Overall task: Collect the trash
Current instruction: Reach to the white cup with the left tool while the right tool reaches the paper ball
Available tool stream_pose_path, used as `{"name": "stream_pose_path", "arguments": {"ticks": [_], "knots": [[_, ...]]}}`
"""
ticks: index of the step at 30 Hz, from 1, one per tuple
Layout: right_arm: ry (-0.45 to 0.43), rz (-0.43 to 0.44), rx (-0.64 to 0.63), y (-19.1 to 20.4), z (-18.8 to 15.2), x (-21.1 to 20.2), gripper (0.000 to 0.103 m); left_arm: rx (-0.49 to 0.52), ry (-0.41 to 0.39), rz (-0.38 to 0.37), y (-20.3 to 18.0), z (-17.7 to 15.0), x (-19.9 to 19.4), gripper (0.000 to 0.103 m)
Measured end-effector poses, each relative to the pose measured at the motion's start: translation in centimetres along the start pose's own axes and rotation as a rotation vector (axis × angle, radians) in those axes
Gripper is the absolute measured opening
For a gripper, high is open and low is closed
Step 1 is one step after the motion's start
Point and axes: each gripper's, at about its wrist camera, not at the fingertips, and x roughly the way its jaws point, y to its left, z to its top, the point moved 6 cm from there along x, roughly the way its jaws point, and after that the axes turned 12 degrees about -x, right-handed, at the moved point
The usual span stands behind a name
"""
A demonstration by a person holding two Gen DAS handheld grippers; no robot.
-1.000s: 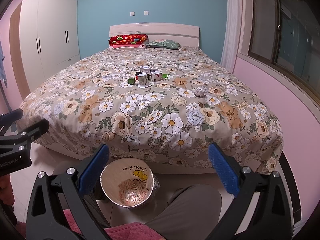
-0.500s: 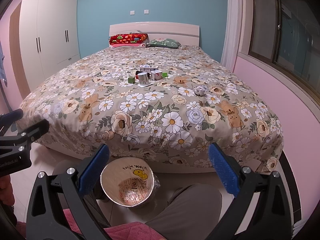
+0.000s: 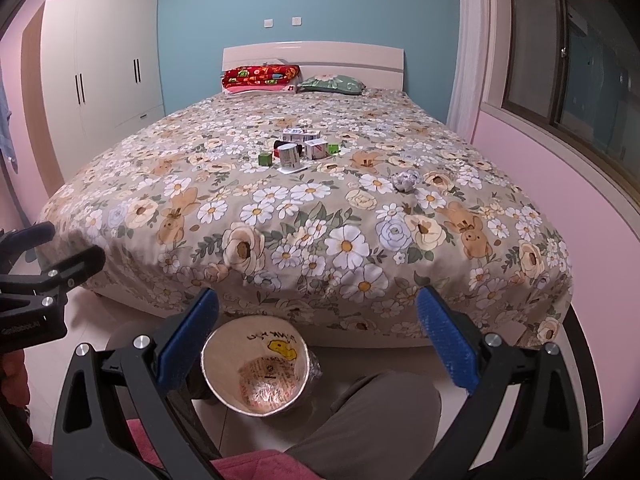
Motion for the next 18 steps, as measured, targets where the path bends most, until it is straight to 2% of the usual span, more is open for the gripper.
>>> {"name": "stream_pose_path", "arguments": {"ticks": [4, 7, 10, 14, 18], "knots": [[0.001, -0.014, -0.025, -1.4, 1.6, 1.4, 0.097, 0.023, -0.007, 0.007, -0.7, 1.5, 1.6, 0.099], [-0.004, -0.025, -0.042, -2.8, 3.3, 2.8, 0.097, 0.024, 0.016, -0.004, -1.2, 3.0, 3.3, 0.099], [-0.010, -0.031, -0.042, -4.5, 4.8, 4.1, 0.097, 0.014, 0.040, -0.024, -1.9, 4.8, 5.2, 0.099], [-0.012, -0.041, -0.017, -7.2, 6.9, 6.2, 0.097, -0.030, 0.096, -0.087, -2.8, 7.1, 8.0, 0.099], [-0.020, -0.038, 0.021, -10.6, 9.0, 8.5, 0.097, -0.057, 0.109, -0.106, -3.9, 9.7, 11.0, 0.099]]}}
